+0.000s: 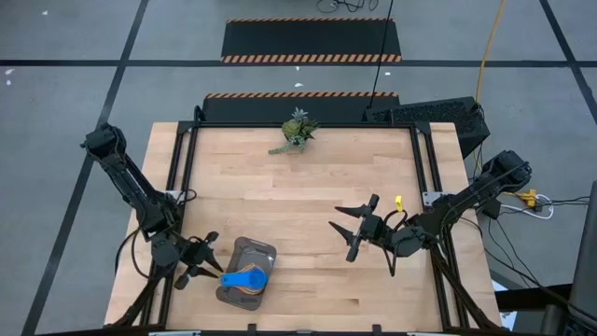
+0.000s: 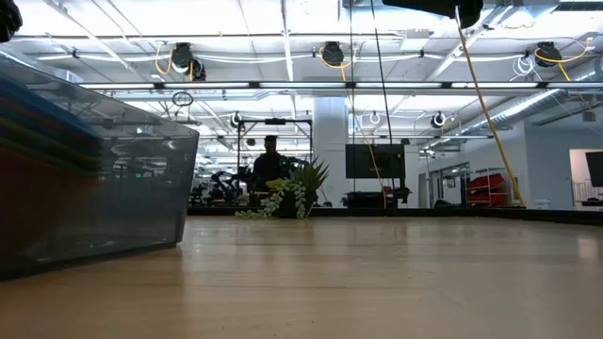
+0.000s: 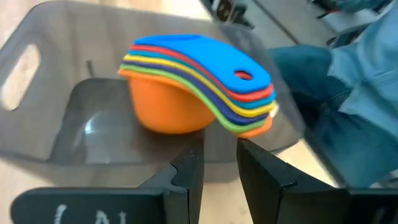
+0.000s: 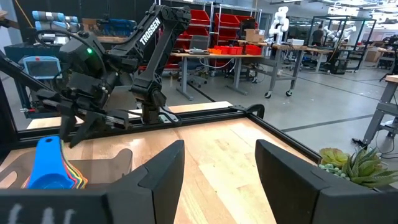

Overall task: Nest measuring cups in basket
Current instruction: Put the nested measuring cups into the black bin, then return to Home Position

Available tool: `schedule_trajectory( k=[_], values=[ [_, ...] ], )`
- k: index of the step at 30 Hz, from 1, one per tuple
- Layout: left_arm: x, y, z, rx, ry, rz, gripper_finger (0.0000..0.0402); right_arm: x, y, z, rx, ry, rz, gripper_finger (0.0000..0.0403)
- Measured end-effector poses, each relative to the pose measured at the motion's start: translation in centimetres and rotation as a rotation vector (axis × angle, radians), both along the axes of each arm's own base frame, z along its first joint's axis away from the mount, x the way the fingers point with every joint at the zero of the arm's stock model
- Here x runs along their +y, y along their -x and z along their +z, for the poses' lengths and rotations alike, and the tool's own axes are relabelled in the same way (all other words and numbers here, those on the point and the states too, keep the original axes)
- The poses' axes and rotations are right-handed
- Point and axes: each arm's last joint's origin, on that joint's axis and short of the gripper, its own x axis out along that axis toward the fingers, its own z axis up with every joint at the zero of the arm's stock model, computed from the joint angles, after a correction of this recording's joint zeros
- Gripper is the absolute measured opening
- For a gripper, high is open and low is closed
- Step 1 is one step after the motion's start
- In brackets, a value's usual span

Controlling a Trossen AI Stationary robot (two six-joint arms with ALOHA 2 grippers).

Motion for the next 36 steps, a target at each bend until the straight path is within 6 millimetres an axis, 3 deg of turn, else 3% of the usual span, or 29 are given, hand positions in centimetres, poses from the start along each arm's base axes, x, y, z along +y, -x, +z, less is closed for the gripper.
schedule_trajectory(
  k=[11, 27, 32, 36],
  values=[
    [-0.6, -0.1, 1.0, -0.034, 0.12, -0.06, 0.0097, 0.0, 0.0, 0.0, 0.0, 0.0, 0.0, 0.0192],
    [0.3, 0.0, -0.3, 0.017, -0.039, 0.065, 0.0097, 0.0, 0.0, 0.0, -0.001, -0.001, 0.0, 0.0192],
    [0.2, -0.7, 0.8, -0.031, -0.037, 0.137, 0.0097, 0.0, 0.0, 0.0, -0.009, -0.019, 0.0, 0.0192],
    [-0.3, -1.5, 2.9, -0.071, -0.013, 0.15, 0.0097, -0.2, -1.0, -0.1, -0.038, -0.105, 0.1, 0.0192]
  ],
)
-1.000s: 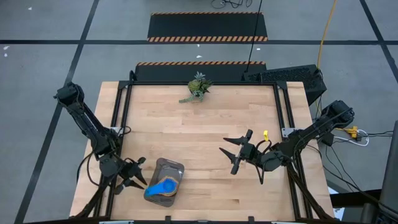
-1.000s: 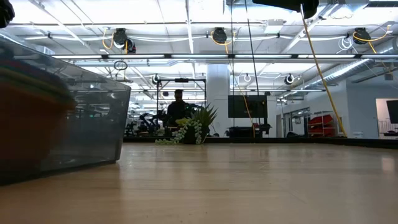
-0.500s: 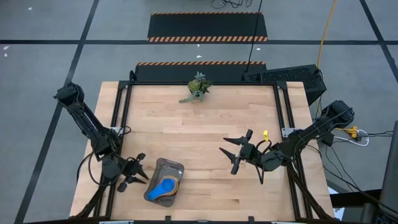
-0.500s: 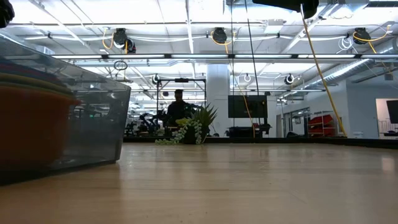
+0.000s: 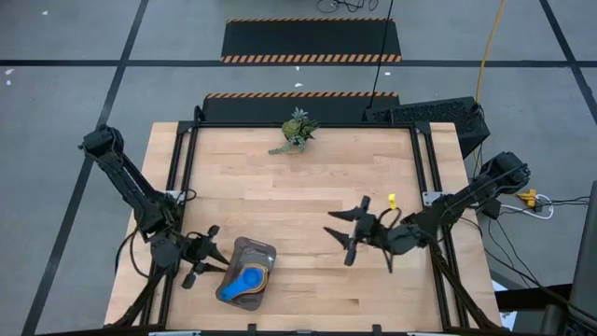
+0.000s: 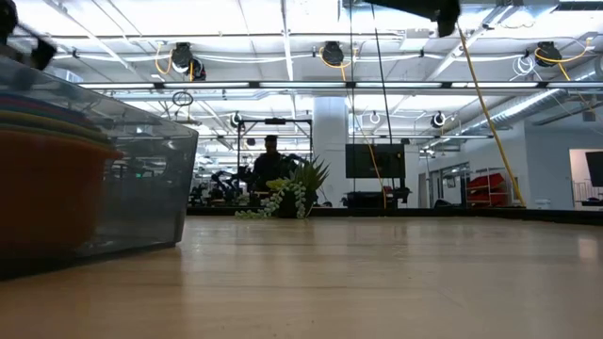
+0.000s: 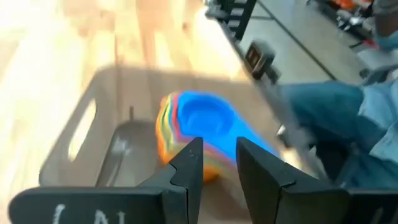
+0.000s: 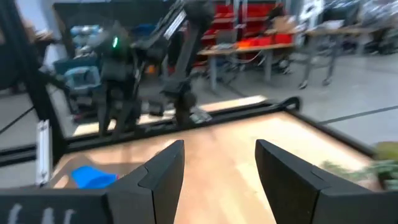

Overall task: Nest measuring cups in basket
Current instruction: Return to Home Position

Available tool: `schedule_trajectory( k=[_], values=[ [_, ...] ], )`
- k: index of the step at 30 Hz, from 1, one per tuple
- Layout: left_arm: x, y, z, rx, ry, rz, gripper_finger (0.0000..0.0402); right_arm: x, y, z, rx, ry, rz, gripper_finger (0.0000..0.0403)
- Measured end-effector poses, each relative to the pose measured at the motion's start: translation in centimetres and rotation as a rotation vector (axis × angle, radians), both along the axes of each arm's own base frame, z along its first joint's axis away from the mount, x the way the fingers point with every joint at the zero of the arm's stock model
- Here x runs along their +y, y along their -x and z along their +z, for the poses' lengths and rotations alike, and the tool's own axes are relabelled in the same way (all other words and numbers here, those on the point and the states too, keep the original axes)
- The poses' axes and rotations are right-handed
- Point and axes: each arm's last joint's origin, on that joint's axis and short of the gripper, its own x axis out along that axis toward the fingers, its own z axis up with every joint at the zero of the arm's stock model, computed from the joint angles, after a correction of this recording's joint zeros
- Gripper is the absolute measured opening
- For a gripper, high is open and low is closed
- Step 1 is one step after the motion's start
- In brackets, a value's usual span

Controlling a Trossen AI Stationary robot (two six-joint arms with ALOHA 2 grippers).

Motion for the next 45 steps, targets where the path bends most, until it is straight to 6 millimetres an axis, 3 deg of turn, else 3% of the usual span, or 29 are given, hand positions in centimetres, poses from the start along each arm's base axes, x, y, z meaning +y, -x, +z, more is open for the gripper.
schedule_trajectory(
  k=[6, 10, 16, 23, 27, 34, 45],
  values=[
    [-1.7, -0.3, 4.7, -0.066, -0.021, -0.076, 0.0097, 0.6, -4.2, -0.7, 0.111, 0.006, 0.103, 0.0192],
    [-3.3, -0.5, 6.2, -0.083, -0.07, -0.131, 0.0097, 0.4, -7.4, -2.0, 0.195, 0.015, 0.127, 0.0192],
    [-5.5, -1.1, 4.6, 0.032, -0.177, -0.154, 0.0097, -1.3, -11.6, -3.3, 0.217, -0.033, 0.048, 0.0189],
    [-6.6, -1.2, 2.9, 0.129, -0.174, -0.12, 0.0097, -2.6, -16.0, -5.9, 0.35, -0.196, 0.147, 0.0161],
    [-6.7, -0.8, 3.1, 0.13, -0.152, -0.118, 0.0097, -3.0, -16.9, -7.2, 0.403, -0.24, 0.134, 0.0148],
    [-6.2, -0.5, 4.0, 0.012, -0.226, -0.071, 0.0097, -3.3, -16.9, -7.2, 0.407, -0.3, 0.155, 0.0133],
    [-5.8, -1.0, 4.4, -0.034, -0.258, -0.009, 0.0097, -1.4, -17.4, -9.7, 0.362, -0.327, 0.137, 0.0109]
  ],
)
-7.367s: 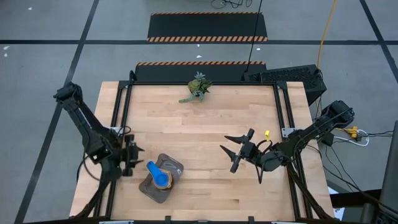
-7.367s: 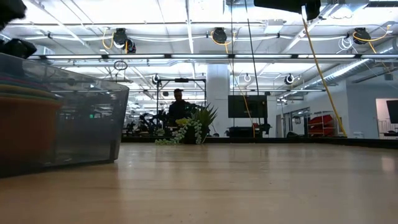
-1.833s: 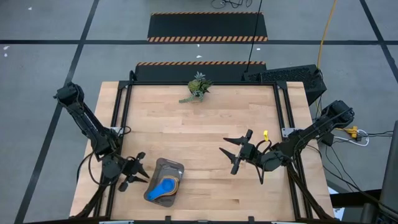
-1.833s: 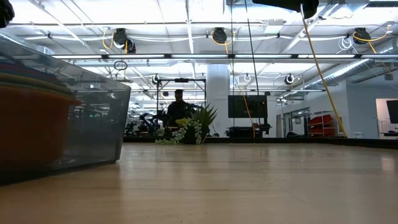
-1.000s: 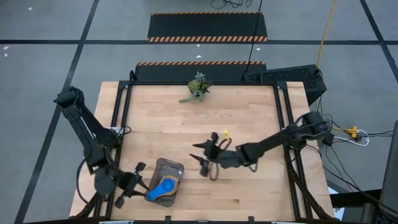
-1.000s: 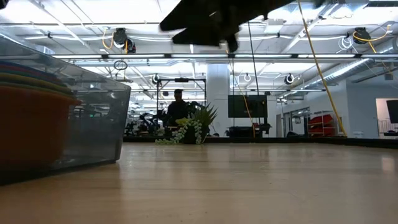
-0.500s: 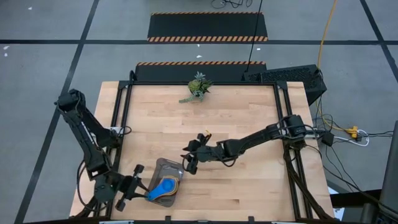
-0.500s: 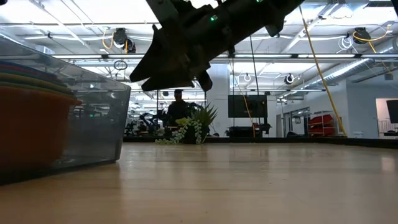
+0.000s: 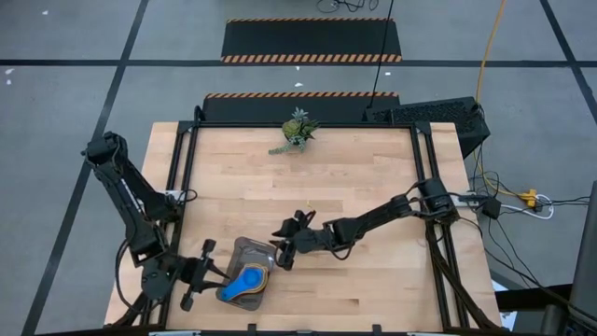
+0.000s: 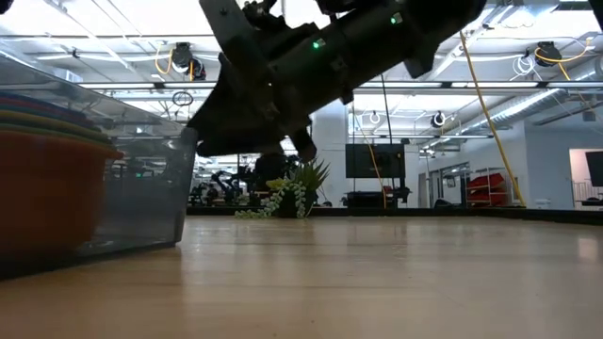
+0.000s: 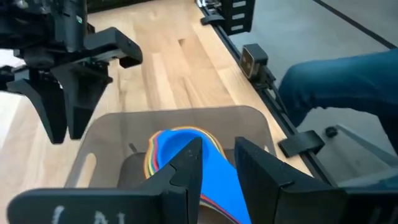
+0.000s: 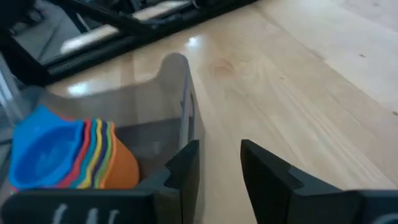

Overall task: Nest measuring cups in basket
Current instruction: Return to Home Position

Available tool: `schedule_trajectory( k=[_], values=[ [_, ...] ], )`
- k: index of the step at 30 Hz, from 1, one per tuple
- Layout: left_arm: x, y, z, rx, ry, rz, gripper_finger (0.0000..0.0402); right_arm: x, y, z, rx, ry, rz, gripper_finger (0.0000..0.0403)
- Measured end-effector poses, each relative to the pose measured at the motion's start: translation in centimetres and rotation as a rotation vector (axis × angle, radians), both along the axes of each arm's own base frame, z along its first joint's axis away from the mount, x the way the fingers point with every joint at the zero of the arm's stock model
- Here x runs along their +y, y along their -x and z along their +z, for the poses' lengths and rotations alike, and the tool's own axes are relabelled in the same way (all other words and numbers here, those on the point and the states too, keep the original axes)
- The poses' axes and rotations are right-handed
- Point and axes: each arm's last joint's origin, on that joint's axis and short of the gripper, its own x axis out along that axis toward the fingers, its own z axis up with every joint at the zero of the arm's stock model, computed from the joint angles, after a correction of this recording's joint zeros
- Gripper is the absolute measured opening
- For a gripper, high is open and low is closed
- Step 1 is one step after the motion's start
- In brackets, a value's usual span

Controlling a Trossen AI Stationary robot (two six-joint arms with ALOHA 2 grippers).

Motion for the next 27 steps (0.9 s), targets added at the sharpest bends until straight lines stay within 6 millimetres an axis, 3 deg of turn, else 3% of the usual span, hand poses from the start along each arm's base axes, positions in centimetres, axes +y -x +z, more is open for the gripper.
schedule_trajectory(
  k=[7, 21, 27],
  values=[
    [0.1, 0.0, 0.2, 0.011, 0.058, 0.03, 0.0097, 0.7, 0.0, -0.7, 0.009, -0.055, 0.051, 0.0102],
    [0.6, -0.9, 0.3, 0.006, 0.096, 0.082, 0.0097, 5.1, 1.4, -0.5, -0.006, -0.155, 0.095, 0.0102],
    [-2.2, -1.5, 1.3, -0.068, 0.293, -0.142, 0.0097, 5.9, 1.7, -0.5, -0.009, -0.159, 0.089, 0.0102]
  ],
)
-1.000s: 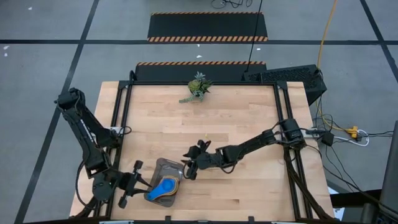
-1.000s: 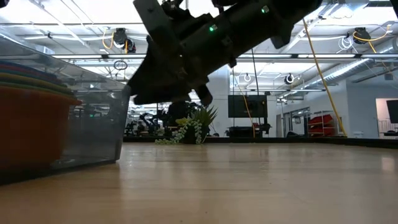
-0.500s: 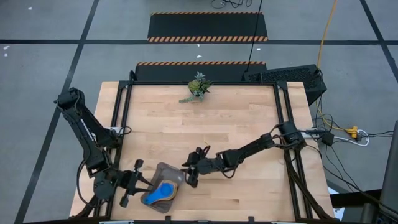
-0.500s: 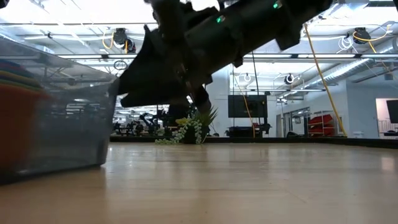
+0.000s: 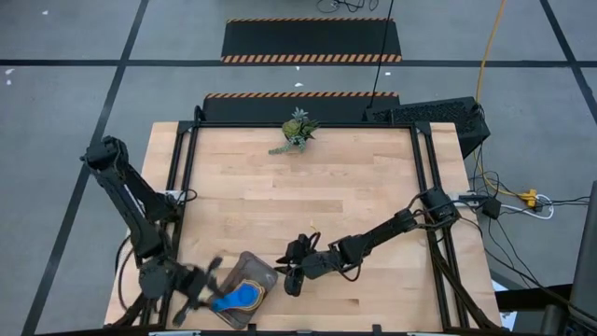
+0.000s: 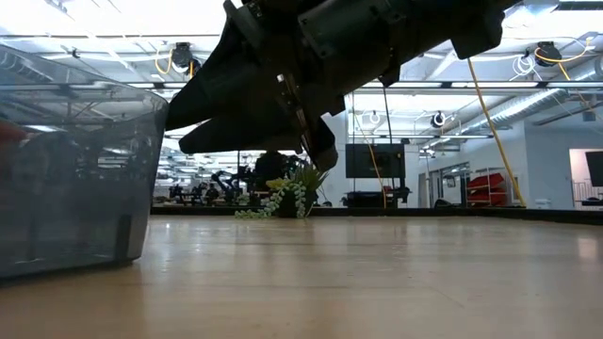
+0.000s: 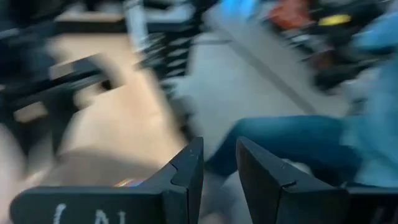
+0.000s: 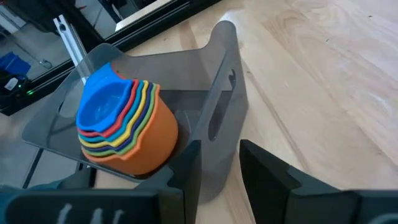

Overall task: Nest measuring cups in basket
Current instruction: Return to Home Position

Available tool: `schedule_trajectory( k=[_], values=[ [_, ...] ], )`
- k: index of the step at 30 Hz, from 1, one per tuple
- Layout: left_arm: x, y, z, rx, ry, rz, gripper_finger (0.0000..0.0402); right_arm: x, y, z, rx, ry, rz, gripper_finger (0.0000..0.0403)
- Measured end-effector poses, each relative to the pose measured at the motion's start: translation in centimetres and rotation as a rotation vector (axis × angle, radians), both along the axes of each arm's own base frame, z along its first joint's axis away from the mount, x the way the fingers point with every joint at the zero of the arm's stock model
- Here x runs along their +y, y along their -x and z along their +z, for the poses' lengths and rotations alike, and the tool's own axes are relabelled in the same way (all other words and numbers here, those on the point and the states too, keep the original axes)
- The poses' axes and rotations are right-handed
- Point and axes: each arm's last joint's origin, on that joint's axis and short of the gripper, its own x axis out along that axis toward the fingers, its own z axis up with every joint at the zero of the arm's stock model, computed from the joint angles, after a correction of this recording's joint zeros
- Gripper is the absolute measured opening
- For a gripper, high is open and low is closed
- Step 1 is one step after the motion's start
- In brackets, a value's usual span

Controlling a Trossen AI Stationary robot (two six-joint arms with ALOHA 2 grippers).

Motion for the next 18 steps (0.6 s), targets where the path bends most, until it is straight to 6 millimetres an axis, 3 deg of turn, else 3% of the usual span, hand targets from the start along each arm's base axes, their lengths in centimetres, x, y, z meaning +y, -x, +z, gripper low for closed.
schedule_trajectory(
  k=[4, 11, 15, 18],
  values=[
    [-3.0, -1.0, -1.7, -0.038, 0.03, -0.099, 0.0097, 0.1, 0.0, 0.0, -0.001, 0.0, 0.001, 0.0102],
    [-9.1, -4.0, -4.2, 0.169, -0.161, -0.089, 0.0097, -0.1, -0.1, 0.0, 0.0, -0.014, -0.011, 0.0102],
    [-10.8, -5.5, -4.7, 0.315, -0.293, -0.033, 0.0097, -0.5, -0.2, 0.1, -0.007, -0.02, -0.021, 0.0102],
    [-11.1, -6.3, -5.2, 0.387, -0.31, 0.021, 0.0097, -0.5, -0.3, 0.1, -0.013, -0.026, -0.022, 0.0102]
  ],
)
